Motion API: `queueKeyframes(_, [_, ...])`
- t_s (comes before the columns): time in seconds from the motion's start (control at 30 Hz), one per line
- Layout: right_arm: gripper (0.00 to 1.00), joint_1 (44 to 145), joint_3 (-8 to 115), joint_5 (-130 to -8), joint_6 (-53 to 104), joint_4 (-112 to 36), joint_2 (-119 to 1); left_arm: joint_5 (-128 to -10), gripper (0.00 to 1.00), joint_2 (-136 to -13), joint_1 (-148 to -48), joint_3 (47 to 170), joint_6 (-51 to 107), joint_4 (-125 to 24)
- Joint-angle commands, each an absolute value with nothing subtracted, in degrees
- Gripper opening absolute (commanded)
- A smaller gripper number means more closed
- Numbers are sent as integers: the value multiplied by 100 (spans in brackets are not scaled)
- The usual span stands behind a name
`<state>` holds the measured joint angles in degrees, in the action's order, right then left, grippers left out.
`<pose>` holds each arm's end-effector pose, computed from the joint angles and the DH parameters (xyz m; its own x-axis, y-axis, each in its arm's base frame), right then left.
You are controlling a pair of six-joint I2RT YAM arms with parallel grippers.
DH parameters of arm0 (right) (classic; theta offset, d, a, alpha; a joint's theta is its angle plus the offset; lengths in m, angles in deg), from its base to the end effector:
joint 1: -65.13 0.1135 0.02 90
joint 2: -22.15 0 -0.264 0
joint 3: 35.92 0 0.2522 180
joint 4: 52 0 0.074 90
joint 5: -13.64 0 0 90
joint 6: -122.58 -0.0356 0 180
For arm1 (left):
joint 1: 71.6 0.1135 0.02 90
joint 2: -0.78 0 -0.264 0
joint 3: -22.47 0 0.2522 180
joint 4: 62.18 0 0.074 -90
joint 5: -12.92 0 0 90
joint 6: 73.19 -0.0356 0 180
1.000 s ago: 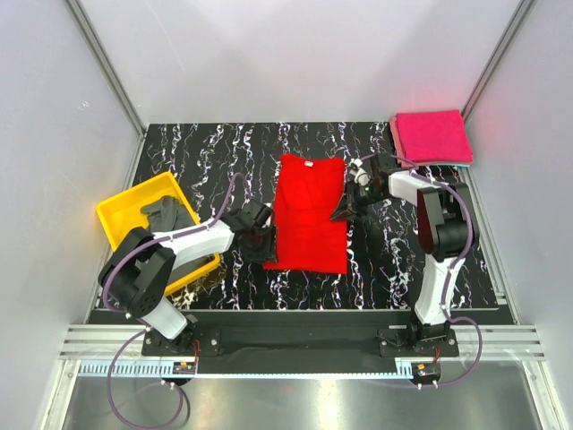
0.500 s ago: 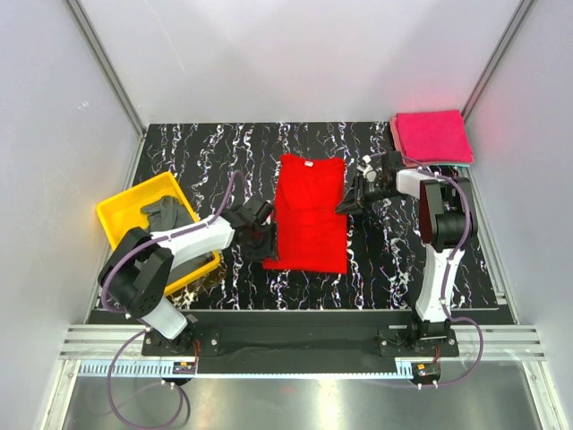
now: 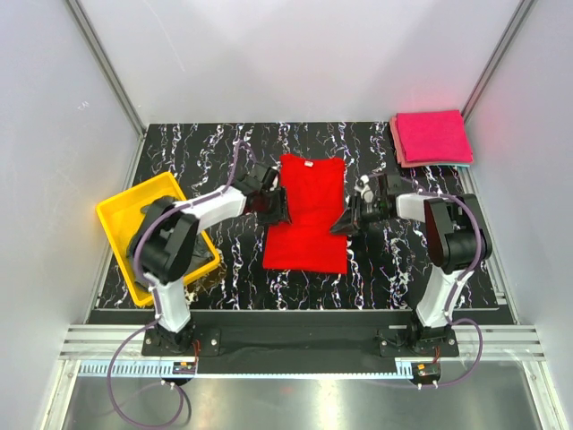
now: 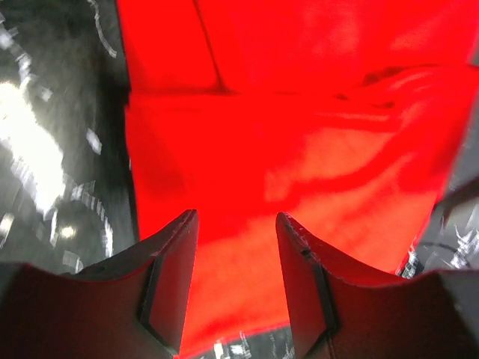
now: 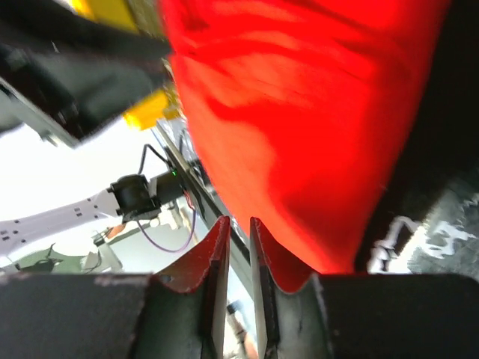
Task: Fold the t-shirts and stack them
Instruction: Fold the tshirt
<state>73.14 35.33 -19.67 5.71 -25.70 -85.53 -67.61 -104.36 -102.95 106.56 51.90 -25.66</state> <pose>0.3384 0.0777 0.1321 -0.9911 0.1112 -0.0730 -0.0087 0.4935 0.8697 0.3239 -0.2042 0.1857 -0.9281 -0.0985 -0.3590 0.0672 0.9041 -0.4219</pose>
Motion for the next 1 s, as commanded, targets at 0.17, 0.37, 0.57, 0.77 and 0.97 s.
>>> queueKeyframes(0.17, [22, 7365, 2892, -2468, 393, -3373, -9044, -6590, 50, -11005, -9894, 10830, 5171, -3059])
queueKeyframes(0.37, [24, 7365, 2863, -2705, 700, -2981, -8710, -6778, 50, -10918, -9823, 10786, 5171, -2935])
queueKeyframes(0.57, [32, 7365, 3075, -2942, 579, -2217, -7894, -6461, 54, -10102, -9823, 10953, 4916, -2358])
queueKeyframes(0.77, [48, 7663, 2452, -4207, -202, -1503, -6743, -6505, 58, -9240, -9867, 10158, 4582, -1766])
queueKeyframes(0.97, [55, 8217, 1687, -4981, -1099, -1380, -6188, -6373, 59, -8694, -9937, 9004, 4547, -1959])
